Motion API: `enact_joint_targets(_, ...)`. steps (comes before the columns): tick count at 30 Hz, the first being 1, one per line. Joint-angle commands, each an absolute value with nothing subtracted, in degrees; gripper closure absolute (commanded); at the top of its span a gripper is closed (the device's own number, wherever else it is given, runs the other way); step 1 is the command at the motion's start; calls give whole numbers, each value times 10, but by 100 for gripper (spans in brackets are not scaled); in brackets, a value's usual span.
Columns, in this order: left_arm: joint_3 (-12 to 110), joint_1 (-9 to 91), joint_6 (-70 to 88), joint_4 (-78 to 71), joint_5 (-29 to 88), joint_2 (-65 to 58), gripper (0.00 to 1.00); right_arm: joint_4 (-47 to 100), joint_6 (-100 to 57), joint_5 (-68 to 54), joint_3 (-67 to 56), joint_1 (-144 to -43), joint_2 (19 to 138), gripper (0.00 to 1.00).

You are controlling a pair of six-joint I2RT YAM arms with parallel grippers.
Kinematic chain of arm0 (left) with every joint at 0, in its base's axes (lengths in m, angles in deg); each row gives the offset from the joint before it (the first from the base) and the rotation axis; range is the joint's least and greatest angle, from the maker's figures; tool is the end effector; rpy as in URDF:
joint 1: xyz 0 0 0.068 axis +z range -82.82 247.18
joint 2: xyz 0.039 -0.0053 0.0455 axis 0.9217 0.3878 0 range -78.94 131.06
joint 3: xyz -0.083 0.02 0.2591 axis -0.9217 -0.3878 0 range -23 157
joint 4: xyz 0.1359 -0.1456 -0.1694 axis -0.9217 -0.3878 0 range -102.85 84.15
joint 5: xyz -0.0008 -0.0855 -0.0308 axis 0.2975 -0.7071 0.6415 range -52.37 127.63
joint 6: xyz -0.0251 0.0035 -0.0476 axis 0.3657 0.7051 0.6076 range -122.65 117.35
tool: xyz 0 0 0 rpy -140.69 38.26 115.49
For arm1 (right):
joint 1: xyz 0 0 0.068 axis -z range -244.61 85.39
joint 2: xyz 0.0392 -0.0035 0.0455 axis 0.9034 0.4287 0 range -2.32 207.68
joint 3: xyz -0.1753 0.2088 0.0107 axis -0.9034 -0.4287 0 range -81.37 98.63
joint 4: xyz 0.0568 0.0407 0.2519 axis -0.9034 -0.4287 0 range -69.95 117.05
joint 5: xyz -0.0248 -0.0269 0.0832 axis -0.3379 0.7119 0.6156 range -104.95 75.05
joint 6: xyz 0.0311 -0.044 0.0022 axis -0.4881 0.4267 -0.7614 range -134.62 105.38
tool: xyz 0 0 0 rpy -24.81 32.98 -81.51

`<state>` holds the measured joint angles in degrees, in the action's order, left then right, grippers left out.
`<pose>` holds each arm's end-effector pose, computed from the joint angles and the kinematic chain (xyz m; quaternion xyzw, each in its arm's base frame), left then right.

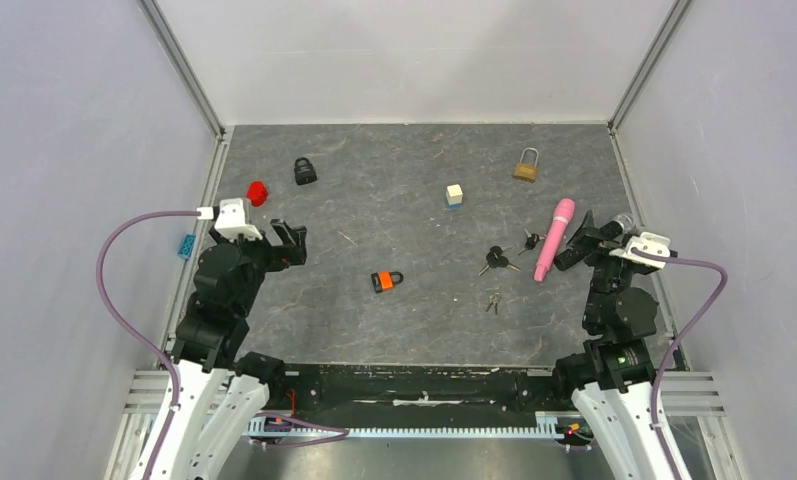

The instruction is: Unlock with the key

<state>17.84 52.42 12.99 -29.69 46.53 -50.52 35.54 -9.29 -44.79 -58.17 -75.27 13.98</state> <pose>0.1187 -0.0255 0.3288 -0.0550 0.7712 -0.1075 0.6250 0.1052 0.0017 0.3045 0.1214 0.6084 -0.1202 0.7750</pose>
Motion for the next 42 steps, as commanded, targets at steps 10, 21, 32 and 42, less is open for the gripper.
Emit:
enact_joint_targets(10, 183, 524, 93, -270, 385, -442, 2, 418, -61, -509, -639, -792, 89, 2)
enact_joint_targets(21, 244, 522, 110, -333, 319, -350, 2, 407, -88, -474, -637, -803, 97, 2)
enact_joint_targets(32, 346, 383, 76, -443, 316, -152, 2, 394, -92, -455, -629, -806, 116, 2)
enact_joint_targets(42, 504, 258, -72, -536, 403, 105, 2, 385, -92, -443, -623, -811, 132, 2)
